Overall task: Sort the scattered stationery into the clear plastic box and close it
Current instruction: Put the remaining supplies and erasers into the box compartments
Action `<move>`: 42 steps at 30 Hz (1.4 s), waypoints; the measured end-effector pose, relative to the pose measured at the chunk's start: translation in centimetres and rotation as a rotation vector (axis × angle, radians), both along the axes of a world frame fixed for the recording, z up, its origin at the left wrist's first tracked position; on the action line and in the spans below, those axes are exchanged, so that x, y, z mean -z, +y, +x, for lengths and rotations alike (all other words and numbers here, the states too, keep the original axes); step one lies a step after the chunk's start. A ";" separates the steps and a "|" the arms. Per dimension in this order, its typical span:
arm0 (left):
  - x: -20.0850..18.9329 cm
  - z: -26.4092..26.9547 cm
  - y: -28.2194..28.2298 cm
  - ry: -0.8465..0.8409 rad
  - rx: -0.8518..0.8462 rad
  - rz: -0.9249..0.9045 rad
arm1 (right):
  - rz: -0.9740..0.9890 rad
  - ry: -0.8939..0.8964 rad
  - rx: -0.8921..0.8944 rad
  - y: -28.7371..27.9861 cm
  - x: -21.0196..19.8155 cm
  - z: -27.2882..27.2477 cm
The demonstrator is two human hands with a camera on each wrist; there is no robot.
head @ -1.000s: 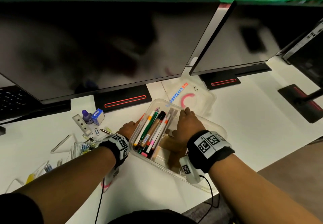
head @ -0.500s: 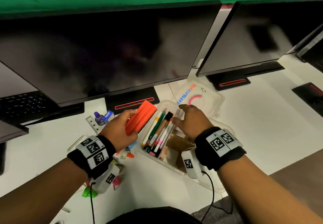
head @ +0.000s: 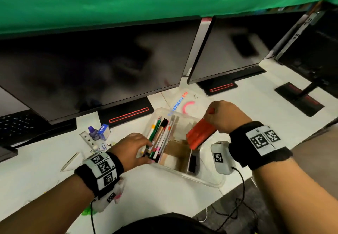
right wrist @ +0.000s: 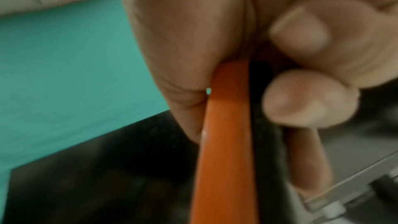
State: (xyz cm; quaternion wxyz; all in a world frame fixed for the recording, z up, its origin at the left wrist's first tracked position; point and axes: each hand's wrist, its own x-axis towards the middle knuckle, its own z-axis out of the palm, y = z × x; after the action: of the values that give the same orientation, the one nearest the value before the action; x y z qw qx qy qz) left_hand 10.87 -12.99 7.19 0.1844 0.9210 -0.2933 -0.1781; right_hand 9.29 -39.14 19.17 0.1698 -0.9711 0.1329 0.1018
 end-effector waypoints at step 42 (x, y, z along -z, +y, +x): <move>3.7 -5.5 19.0 0.149 -0.561 0.118 | -0.071 0.178 -0.528 23.2 9.3 3.9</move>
State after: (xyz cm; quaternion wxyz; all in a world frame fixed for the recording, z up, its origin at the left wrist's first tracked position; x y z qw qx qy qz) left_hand 5.36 6.01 3.54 0.1935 0.9596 -0.0020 -0.2041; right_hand 13.22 -15.91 9.91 0.0911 -0.9647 -0.1067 0.2227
